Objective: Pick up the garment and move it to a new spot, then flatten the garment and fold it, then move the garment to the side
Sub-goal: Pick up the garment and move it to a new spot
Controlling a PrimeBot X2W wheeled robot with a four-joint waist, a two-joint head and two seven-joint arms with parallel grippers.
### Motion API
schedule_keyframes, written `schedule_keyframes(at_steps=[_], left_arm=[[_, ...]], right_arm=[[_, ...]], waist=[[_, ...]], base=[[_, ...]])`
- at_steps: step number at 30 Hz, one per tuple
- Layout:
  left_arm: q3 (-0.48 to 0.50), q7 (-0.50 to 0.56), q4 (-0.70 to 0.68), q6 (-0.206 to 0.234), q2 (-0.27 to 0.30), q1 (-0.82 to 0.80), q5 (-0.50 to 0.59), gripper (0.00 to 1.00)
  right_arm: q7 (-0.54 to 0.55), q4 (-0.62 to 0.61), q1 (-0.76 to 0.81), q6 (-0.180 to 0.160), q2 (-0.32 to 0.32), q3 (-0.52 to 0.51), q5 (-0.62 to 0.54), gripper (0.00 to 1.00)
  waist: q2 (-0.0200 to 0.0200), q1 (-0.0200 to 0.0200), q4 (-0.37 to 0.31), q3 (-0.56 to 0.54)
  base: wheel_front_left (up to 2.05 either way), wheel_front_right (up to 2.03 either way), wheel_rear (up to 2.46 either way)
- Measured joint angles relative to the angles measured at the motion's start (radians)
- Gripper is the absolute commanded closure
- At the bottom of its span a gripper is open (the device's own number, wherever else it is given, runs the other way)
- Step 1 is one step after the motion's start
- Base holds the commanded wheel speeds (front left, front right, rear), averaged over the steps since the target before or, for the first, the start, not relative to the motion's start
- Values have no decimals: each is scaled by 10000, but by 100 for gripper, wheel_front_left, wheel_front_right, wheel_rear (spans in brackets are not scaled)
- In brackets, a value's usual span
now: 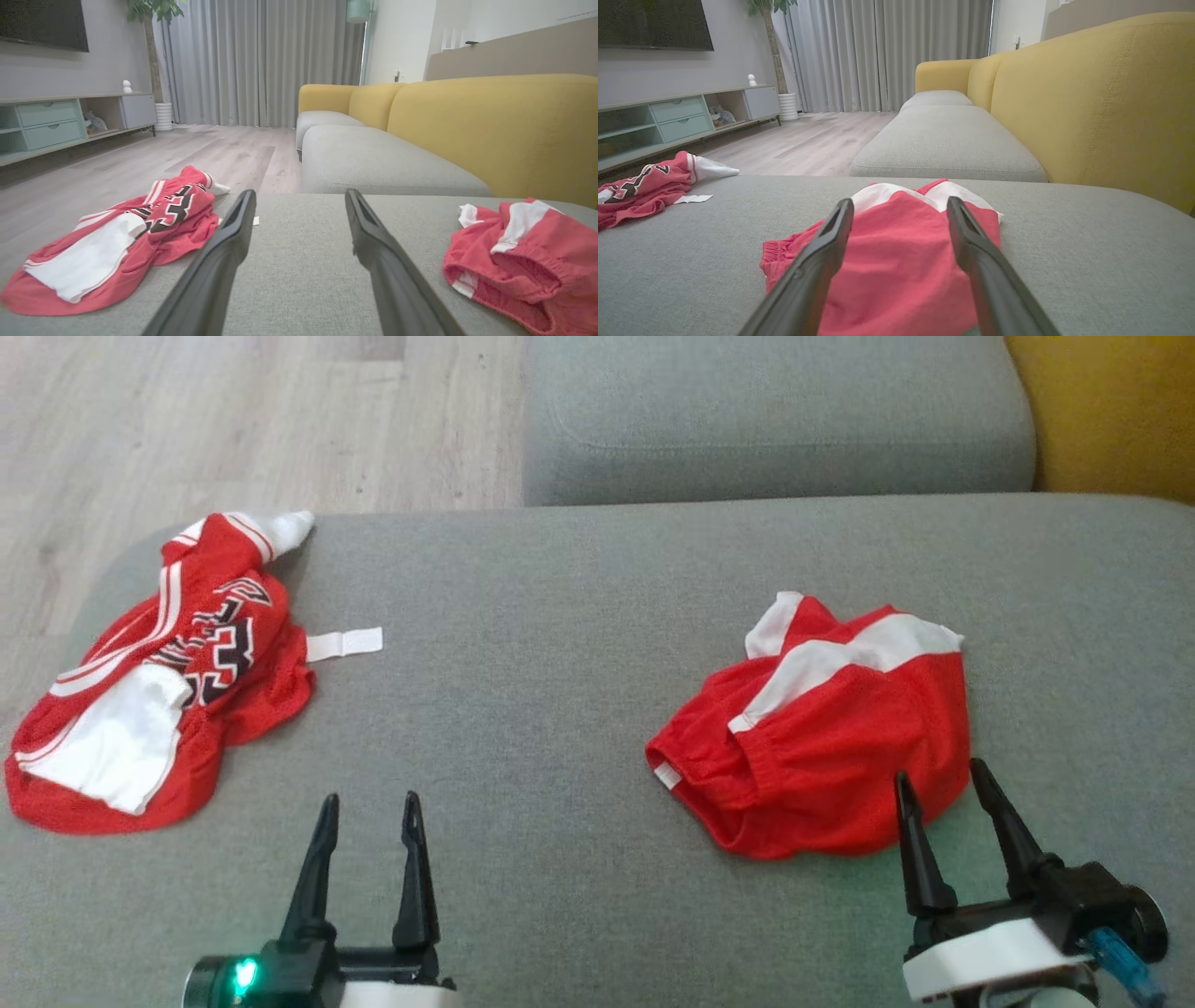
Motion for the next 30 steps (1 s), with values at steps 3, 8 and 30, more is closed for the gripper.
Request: schedule_keyframes(at_steps=[3,8,30], left_arm=[[357,0,-180,-253,-186,114,339,0],[627,0,-184,-477,-288,129,564,0],[702,0,-77,-734,-382,139,917,0]], right_arm=[[0,-33,3,0,2,4,27,0],[0,-36,146,0,4,6,127,0],[0,59,198,0,6,-27,228,0]], waist=[[0,0,99,-76],[0,2,154,-68],[0,2,193,-28]], base=[[0,0,0],[0,0,0],[0,0,0]])
